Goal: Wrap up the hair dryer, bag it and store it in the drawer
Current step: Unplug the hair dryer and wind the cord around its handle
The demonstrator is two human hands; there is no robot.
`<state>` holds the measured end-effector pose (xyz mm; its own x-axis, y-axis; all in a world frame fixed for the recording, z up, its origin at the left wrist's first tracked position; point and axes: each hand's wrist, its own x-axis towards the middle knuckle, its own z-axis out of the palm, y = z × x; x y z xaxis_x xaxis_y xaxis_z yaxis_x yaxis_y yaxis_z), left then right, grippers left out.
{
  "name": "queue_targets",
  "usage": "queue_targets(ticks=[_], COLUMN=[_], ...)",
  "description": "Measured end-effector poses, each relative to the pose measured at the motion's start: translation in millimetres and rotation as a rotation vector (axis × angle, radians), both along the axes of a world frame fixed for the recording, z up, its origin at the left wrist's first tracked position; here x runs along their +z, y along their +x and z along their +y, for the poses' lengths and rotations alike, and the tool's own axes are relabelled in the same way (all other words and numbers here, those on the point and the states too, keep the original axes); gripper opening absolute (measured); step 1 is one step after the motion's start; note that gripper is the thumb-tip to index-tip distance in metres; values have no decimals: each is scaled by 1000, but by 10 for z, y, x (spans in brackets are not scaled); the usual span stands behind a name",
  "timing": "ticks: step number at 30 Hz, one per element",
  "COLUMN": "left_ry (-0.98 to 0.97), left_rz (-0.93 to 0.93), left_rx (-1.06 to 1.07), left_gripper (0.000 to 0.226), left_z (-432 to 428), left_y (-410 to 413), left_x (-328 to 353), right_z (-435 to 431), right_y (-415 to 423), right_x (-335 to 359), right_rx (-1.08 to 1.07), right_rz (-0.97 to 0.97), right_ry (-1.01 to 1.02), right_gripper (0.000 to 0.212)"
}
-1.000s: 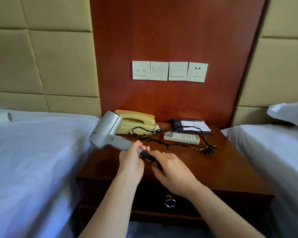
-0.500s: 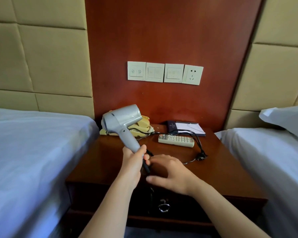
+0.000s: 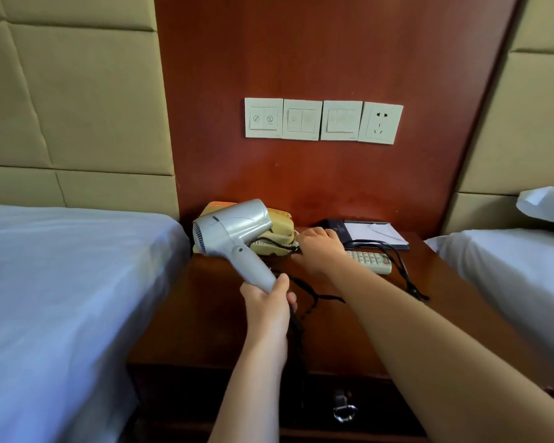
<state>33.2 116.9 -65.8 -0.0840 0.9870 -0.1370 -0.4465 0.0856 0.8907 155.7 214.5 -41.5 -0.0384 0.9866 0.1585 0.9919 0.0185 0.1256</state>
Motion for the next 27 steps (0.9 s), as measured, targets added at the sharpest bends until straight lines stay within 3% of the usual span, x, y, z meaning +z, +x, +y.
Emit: queue_targets(ticks=[4, 9, 18, 22, 27], left_ry=[-13, -16, -64, -105, -171], left_rz=[-24, -95, -141, -192, -233], left_rx=[3, -28, -49, -45, -35], left_gripper=[38, 30, 33, 33, 39], left_z=[70, 50, 21, -16, -39], left_y=[-30, -23, 47, 52, 69], left_x=[-32, 17, 30, 39, -32], right_z=[235, 306, -26, -305, -500], right_y=[52, 306, 308, 267, 411], right_x=[-62, 10, 365, 324, 90], right_rx=[9, 163, 213, 197, 82], right_rz=[-160, -207, -71, -163, -106], right_ry=[-25, -21, 96, -30, -136], right_gripper=[44, 32, 25, 24, 29])
